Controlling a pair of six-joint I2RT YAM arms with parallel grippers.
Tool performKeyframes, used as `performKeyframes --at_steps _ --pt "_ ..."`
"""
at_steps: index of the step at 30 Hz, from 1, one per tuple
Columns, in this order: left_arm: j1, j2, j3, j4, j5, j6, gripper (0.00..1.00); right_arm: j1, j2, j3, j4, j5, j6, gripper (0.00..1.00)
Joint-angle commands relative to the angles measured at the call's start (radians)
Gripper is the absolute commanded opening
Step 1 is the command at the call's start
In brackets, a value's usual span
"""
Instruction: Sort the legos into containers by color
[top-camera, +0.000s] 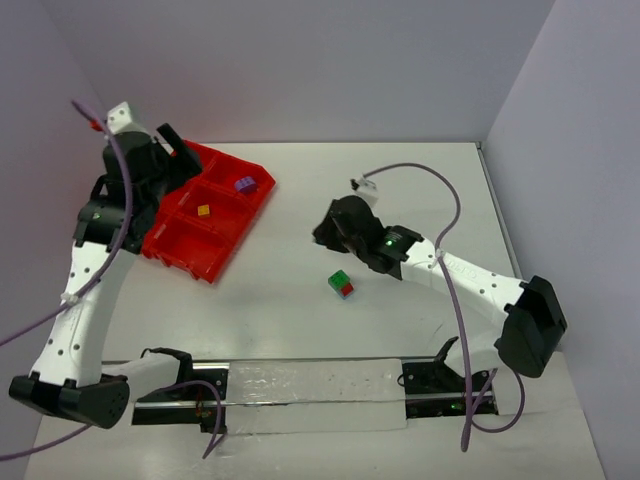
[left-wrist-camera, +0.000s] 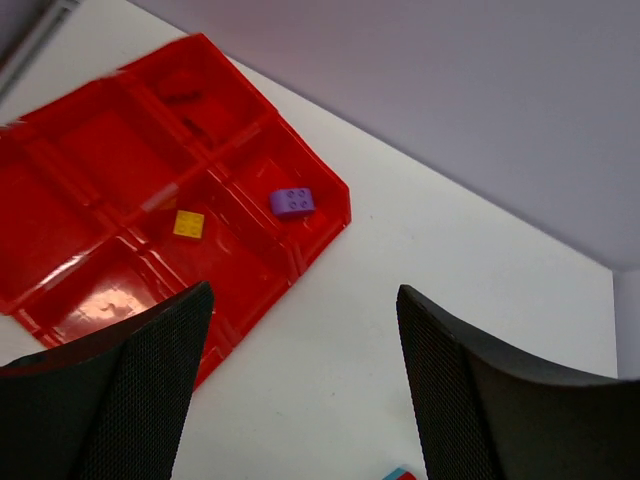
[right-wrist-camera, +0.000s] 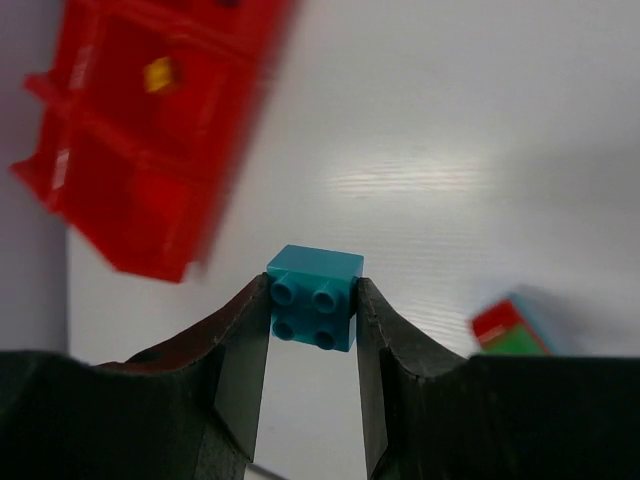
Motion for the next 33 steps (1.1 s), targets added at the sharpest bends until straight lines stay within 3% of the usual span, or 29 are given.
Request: performKeyframes --at_steps 1,6,11,17,28,33 --pt "0.029 -0.082 0.063 -0.069 0.009 0.025 0.81 0.078 0.185 0.190 0.101 -0.092 -0.143 0.19" --pt "0.033 -0.100 0.128 -0.114 0.000 0.042 0.81 0.161 0.486 0.541 0.077 -0.158 -0.193 0.20" --pt "0.034 -0.115 0.123 -0.138 0.006 0.051 0.81 0.177 0.668 0.739 0.146 -0.246 -0.214 0.20" --pt "0.034 -0.116 0.109 -0.128 0.018 0.053 0.81 0.194 0.849 0.992 0.059 -0.292 -0.234 0.20" --pt "0.036 0.000 0.247 -0.202 0.024 0.074 0.81 0.188 0.887 1.073 0.023 -0.379 -0.249 0.22" --pt "0.036 0.055 0.274 -0.207 0.001 0.014 0.81 0.184 0.925 1.126 -0.012 -0.424 -0.227 0.22"
